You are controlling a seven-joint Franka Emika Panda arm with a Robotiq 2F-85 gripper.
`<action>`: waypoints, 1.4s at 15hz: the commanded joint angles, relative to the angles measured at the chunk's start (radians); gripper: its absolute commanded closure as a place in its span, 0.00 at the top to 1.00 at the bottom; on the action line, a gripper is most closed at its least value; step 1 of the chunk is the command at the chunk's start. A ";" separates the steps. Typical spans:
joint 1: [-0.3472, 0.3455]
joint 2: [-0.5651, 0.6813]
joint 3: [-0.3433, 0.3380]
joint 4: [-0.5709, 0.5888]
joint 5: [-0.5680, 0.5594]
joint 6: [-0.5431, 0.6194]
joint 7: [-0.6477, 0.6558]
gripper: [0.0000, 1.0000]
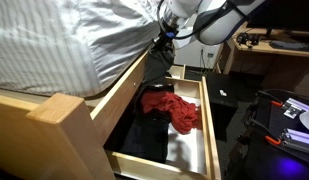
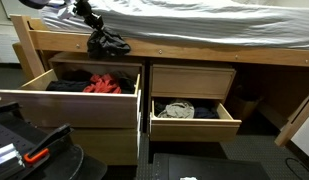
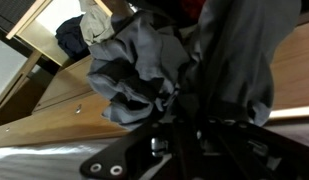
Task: Pick up the grey cloth from the first drawer and put it in the second bottom drawer to the right.
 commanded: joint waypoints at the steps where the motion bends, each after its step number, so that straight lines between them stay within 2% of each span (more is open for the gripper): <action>1: 0.233 0.085 -0.271 -0.081 0.038 0.005 0.119 0.02; 3: 0.325 0.139 -0.384 -0.142 0.103 -0.007 0.153 0.02; 6: 0.403 0.162 -0.485 -0.261 0.212 -0.045 0.153 0.02; 8: 0.429 0.147 -0.538 -0.366 0.282 -0.035 0.131 0.02; 10: 0.423 0.115 -0.575 -0.466 0.341 0.016 0.095 0.02; 12: 0.388 0.047 -0.610 -0.552 0.392 0.114 0.033 0.02; 14: 0.314 -0.042 -0.620 -0.618 0.431 0.255 -0.043 0.02; 15: 0.216 -0.078 -0.590 -0.564 0.425 0.281 -0.078 0.02; 19: 0.072 -0.209 -0.617 -0.569 0.426 0.457 -0.230 0.02; 20: 0.034 -0.243 -0.627 -0.558 0.347 0.496 -0.208 0.02; 21: 0.001 -0.269 -0.616 -0.544 0.328 0.517 -0.226 0.02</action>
